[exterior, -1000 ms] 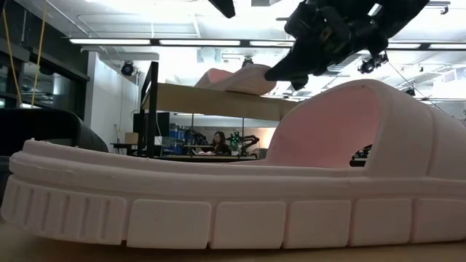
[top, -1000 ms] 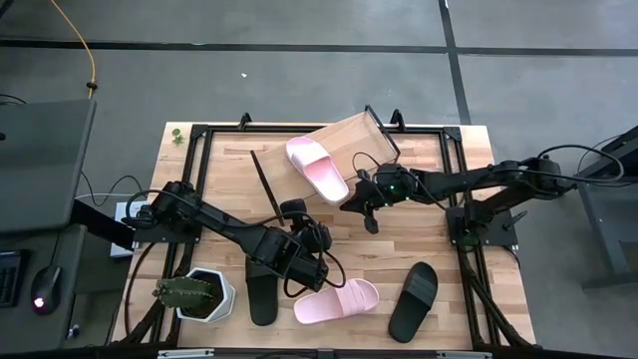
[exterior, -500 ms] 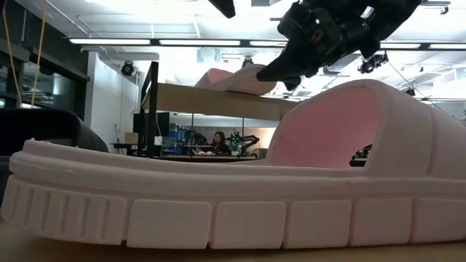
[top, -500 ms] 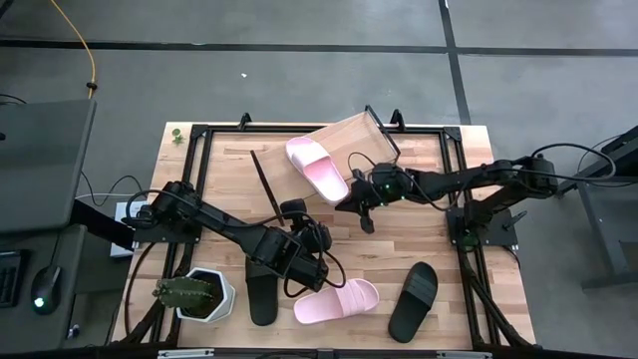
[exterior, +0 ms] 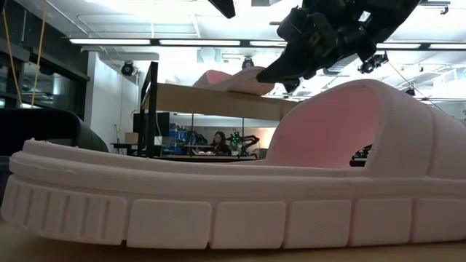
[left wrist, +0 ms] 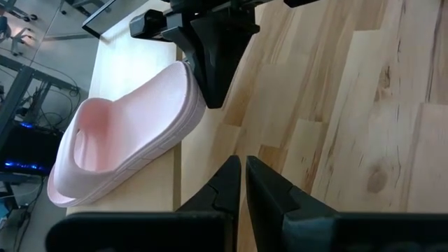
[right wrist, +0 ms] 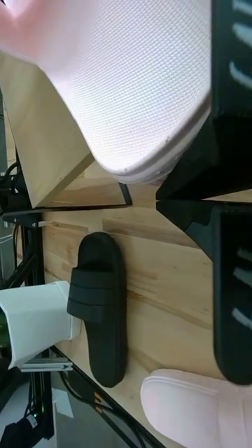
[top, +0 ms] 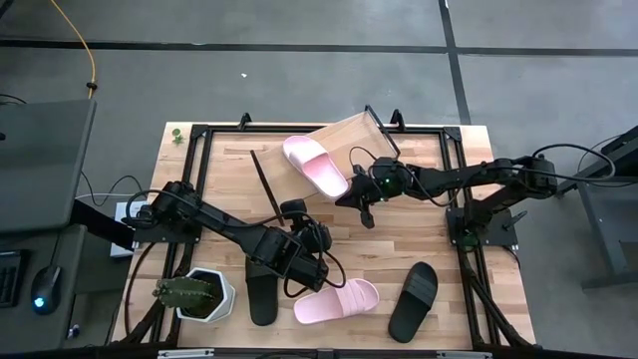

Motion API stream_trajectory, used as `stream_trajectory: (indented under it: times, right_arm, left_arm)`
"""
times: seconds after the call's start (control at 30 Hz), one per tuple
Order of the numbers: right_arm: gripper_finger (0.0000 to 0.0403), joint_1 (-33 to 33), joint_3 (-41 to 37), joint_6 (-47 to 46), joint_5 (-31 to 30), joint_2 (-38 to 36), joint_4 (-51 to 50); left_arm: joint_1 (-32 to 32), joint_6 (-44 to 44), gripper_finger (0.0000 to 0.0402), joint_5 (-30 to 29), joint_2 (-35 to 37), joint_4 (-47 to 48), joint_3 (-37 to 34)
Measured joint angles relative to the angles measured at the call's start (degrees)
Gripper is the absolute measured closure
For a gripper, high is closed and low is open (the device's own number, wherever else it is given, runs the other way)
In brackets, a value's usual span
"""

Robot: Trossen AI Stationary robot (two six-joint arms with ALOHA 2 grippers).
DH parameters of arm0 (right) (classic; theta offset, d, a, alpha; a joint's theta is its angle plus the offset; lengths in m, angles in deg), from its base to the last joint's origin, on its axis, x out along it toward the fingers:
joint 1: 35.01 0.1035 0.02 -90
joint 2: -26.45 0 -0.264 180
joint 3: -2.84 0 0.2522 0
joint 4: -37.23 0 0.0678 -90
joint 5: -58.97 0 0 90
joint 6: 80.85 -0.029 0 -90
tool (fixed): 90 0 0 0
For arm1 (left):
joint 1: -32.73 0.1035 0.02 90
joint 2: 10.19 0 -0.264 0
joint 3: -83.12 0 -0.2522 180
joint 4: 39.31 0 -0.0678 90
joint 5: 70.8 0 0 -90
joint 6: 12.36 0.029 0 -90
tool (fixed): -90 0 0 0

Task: Pick and place slides into the shelf
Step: Put the top pink slipper on the shelf

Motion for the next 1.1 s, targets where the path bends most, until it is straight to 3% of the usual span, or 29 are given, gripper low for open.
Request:
stream_trajectory:
  times: [0.53, 1.1]
  right_arm:
    - [0.0403, 0.0, 0.3, -0.5, 2.8, 0.0, 3.4]
    - [0.0403, 0.0, 0.3, -0.1, -0.9, 0.0, 3.4]
  left_arm:
    - [0.0, 0.0, 0.0387, 0.0, 0.0, 0.0, 0.0]
    - [0.0, 0.0, 0.0387, 0.0, 0.0, 0.0, 0.0]
